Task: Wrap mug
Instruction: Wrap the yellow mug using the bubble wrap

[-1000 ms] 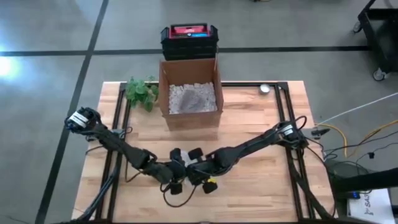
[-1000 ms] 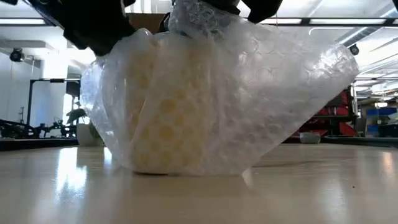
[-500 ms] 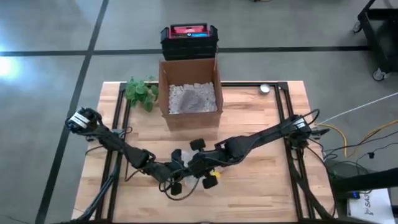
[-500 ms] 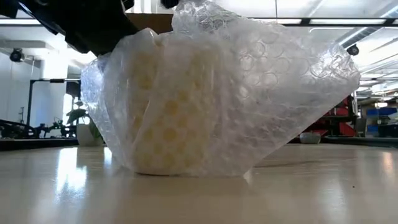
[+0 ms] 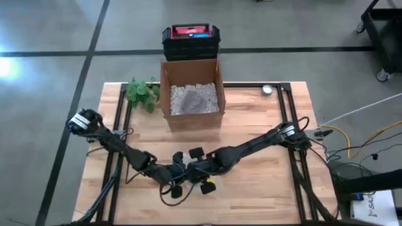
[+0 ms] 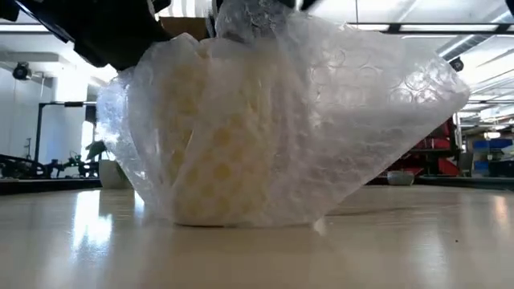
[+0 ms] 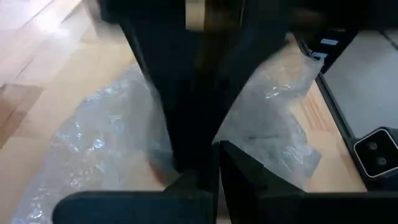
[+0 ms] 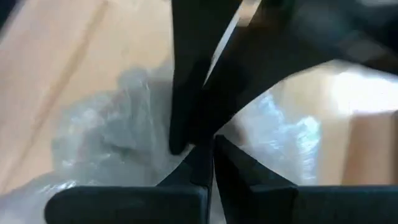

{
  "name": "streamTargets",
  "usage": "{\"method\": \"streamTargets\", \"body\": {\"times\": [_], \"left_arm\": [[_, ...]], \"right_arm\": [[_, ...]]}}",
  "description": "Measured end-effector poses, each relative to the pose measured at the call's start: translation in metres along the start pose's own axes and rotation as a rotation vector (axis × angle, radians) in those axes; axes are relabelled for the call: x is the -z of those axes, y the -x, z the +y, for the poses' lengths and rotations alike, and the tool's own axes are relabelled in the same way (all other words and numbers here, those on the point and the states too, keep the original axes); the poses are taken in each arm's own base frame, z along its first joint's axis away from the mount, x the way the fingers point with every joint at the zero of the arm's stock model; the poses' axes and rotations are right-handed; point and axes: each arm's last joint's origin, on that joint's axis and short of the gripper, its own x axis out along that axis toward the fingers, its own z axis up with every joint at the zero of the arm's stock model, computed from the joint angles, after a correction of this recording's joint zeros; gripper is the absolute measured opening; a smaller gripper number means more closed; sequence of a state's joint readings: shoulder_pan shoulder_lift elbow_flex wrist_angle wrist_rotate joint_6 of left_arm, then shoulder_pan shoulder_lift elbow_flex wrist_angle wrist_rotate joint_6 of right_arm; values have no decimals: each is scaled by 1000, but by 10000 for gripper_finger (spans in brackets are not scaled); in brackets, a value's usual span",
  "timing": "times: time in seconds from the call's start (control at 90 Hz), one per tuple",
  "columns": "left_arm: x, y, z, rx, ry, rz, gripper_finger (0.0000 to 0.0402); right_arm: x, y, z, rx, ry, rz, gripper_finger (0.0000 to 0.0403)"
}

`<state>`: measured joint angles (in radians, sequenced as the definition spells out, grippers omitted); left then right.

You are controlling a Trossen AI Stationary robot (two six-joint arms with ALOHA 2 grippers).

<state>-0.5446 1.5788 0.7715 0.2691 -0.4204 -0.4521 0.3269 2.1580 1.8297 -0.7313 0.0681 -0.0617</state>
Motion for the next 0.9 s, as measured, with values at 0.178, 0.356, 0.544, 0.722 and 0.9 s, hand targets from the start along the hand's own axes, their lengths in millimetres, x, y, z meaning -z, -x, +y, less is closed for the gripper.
{"method": "streamTargets", "body": {"times": [0.178, 0.356, 0.544, 0.722, 0.9], "left_arm": [[-11, 5, -2, -5, 11, -29, 0], [-40, 27, -10, -27, -29, 74, 0], [-55, 64, -27, -89, 10, 276, 0], [-15, 60, -39, -103, 25, 317, 0], [-1, 32, -37, -67, 29, 152, 0]], "right_arm": [[3, -6, 1, -23, -7, 24, 0], [3, -7, 2, -25, -5, 25, 0], [4, -8, 2, -22, -3, 28, 0], [3, -8, 2, -21, 0, 19, 0], [2, -9, 2, -19, 4, 12, 0]]}}
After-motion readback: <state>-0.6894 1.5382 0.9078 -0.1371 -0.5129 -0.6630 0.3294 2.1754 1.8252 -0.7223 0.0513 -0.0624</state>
